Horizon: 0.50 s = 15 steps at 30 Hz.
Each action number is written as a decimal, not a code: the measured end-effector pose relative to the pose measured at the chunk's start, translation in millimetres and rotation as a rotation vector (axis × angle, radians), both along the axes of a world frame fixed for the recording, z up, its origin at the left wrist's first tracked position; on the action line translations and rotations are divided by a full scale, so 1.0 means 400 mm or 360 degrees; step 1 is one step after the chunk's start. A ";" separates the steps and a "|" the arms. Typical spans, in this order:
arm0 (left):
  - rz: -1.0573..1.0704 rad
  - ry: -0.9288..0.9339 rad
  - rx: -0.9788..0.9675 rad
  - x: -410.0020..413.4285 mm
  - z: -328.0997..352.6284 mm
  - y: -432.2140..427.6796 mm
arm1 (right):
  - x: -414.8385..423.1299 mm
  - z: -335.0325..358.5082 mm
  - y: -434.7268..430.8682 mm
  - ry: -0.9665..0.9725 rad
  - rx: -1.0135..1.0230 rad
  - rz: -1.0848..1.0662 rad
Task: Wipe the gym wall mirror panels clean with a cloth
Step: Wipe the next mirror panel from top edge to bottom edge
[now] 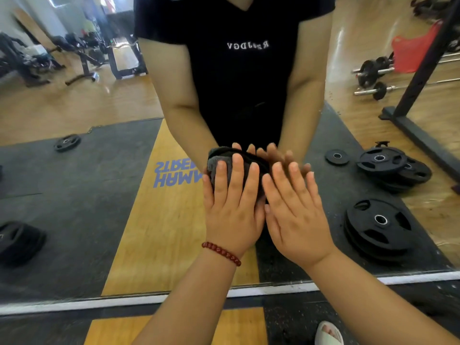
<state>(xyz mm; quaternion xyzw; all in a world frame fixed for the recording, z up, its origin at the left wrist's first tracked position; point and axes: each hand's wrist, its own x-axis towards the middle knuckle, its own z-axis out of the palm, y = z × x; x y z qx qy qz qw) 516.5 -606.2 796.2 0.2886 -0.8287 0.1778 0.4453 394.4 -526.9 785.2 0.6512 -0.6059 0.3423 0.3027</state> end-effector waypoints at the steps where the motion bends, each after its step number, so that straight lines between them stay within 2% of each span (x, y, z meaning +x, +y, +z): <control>1: -0.0070 -0.0021 0.0017 0.014 0.001 0.001 | 0.005 -0.005 -0.004 0.0034 0.0017 0.0006; 6: -0.0340 -0.0213 0.0016 0.122 0.043 -0.007 | 0.043 -0.014 -0.027 -0.0021 0.0048 -0.0154; 11: 0.0023 -0.0361 -0.0343 0.255 0.098 -0.095 | 0.161 0.013 -0.057 -0.0543 -0.0013 -0.0321; 13: 0.0009 -0.0523 -0.0487 0.283 0.129 -0.139 | 0.194 0.065 -0.089 -0.0746 -0.0128 -0.0382; 15: -0.0022 -0.0609 -0.0578 0.287 0.151 -0.169 | 0.204 0.119 -0.119 -0.0806 -0.0279 -0.0417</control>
